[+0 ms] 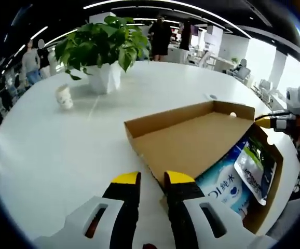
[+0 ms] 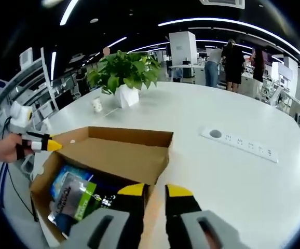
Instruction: Operate the shoe box by opening the lid, removing the specified soft item, and placing it in the target area until the item is outside and the box remains undamaged.
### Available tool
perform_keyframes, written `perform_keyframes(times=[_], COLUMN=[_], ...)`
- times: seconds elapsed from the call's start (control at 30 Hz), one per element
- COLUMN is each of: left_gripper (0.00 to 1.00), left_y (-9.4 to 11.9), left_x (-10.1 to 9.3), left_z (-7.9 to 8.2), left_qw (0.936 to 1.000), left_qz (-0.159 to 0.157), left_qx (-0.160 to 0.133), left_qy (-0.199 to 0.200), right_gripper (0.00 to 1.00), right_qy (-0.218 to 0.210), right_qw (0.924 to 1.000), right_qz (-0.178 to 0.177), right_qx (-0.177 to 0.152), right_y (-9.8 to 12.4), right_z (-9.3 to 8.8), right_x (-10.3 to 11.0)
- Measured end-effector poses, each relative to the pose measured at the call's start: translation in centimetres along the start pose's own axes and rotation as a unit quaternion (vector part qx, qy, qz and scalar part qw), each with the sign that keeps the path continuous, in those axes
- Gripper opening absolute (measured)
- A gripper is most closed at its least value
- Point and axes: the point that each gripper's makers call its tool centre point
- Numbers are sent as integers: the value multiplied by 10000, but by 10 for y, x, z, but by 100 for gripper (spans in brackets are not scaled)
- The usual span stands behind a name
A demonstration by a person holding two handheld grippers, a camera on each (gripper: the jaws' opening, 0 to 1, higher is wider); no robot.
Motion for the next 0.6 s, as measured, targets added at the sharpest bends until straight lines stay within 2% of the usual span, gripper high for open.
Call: perform_keyframes(times=[0.6], left_gripper=[22], left_y=[22], left_x=[-17], left_z=[-2], left_qw=[9999], left_qz=[-31], left_qx=[-152], left_qy=[7], right_gripper=[17], right_qy=[-194], right_qw=[9997], right_qz=[-49], right_qx=[-141], right_y=[33], right_z=[-6], right_x=[-12])
Point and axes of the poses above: the point that each gripper's makers call its tool centre point, and the gripper's own axes: y roughly backward along the fingers, x roughly to its left, z roughly out of its top, and after that the axes turned 8 degrees about -z, right-handed
